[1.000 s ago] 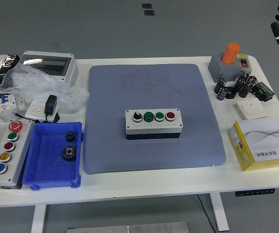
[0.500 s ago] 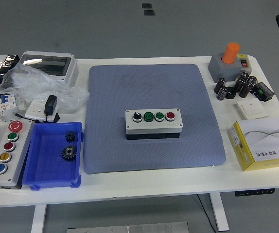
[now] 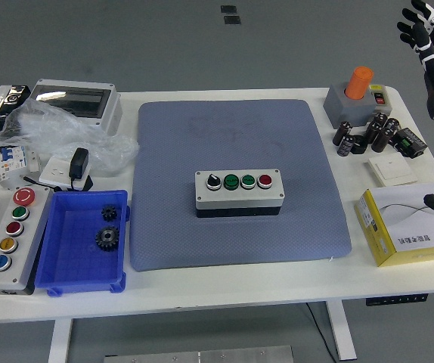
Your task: Pick up the button,place it on the desk,press the button,press the button
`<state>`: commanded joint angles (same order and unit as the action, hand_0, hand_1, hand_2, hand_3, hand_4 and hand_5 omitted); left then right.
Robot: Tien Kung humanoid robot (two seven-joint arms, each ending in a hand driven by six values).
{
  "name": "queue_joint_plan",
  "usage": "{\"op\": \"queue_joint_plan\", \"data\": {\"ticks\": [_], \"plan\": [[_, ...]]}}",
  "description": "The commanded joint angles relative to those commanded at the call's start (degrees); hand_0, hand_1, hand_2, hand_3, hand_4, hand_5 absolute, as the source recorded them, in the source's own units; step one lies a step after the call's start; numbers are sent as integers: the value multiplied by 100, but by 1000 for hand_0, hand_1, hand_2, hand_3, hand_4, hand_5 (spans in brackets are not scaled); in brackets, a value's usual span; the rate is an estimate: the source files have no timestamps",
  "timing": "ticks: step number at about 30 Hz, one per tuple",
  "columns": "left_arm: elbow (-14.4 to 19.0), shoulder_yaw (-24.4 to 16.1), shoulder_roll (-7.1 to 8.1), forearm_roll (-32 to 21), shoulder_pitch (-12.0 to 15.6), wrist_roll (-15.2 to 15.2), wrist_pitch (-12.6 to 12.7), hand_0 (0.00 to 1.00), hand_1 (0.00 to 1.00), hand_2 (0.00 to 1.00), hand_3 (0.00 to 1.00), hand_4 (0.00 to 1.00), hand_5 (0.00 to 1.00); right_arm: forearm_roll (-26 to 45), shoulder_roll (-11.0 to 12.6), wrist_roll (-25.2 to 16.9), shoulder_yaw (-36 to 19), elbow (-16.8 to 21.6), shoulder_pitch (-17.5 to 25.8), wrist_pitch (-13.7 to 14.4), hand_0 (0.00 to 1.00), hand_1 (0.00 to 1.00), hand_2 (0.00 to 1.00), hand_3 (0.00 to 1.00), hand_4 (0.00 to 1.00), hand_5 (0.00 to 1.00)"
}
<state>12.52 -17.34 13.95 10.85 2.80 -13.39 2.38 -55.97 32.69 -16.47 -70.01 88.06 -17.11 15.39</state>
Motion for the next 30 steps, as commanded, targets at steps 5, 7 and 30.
{"op": "queue_joint_plan", "data": {"ticks": [5,7,30], "plan": [[12,-24,15,20,-17,2,16,687,726,667,670,685,421,610,-57,-31,155,-40,-3,-313,901,854,876,923,998,957],[18,-39,12,33,-27,6,22,687,726,667,670,685,421,764,-100,-23,171,-83,22,-399,901,854,876,923,998,957],[34,-100,40,136,-80,4,39,686,724,666,672,687,412,1927,-251,-264,247,-449,244,-929,891,816,800,794,998,998]]}}
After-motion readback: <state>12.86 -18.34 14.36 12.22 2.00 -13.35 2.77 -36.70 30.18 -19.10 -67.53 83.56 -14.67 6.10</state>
